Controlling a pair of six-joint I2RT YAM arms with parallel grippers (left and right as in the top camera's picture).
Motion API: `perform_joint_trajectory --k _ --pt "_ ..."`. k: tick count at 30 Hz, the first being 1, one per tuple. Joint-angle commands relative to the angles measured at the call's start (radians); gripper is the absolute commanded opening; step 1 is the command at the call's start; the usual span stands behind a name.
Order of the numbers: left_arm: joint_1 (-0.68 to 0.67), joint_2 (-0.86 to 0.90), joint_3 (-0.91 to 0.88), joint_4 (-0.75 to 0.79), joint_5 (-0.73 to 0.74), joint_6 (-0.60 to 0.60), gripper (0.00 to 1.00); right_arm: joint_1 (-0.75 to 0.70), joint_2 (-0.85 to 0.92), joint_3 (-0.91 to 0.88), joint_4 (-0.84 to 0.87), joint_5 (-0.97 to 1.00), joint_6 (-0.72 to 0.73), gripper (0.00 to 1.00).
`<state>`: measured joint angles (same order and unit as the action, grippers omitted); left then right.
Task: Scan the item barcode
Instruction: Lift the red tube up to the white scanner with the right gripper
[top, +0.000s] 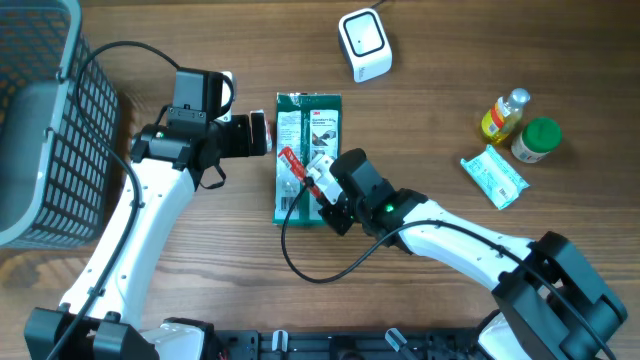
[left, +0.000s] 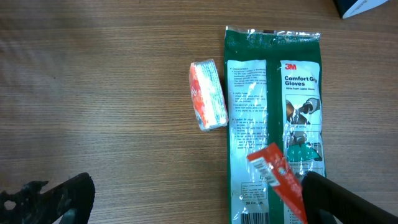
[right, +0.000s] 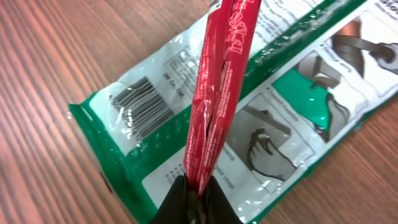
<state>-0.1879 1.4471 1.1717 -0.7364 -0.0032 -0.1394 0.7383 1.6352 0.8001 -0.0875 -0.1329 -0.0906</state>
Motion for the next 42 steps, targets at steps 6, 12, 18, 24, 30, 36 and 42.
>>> perform_joint_trajectory --k 6,12,18,24,30,36,42 --pt "0.002 -0.005 0.010 0.002 -0.010 0.004 1.00 -0.209 0.001 0.440 -0.338 -0.032 -0.159 0.04" --pt "0.002 -0.005 0.010 0.003 -0.010 0.004 1.00 -0.254 0.008 0.539 -0.365 0.150 -0.640 0.04" --pt "0.002 -0.005 0.010 0.002 -0.010 0.004 1.00 -0.254 0.066 0.535 -0.214 0.405 -0.906 0.04" --pt "0.002 -0.005 0.010 0.003 -0.010 0.004 1.00 -0.254 0.239 0.535 0.039 0.701 -1.111 0.04" --pt "0.002 -0.005 0.010 0.003 -0.010 0.004 1.00 -0.254 0.390 0.535 0.311 0.819 -1.258 0.04" --pt "0.002 -0.005 0.010 0.002 -0.010 0.004 1.00 -0.254 0.462 0.535 0.377 0.922 -1.299 0.04" --pt "0.002 -0.005 0.010 0.002 -0.010 0.004 1.00 -0.254 0.494 0.535 0.313 0.928 -1.320 0.04"
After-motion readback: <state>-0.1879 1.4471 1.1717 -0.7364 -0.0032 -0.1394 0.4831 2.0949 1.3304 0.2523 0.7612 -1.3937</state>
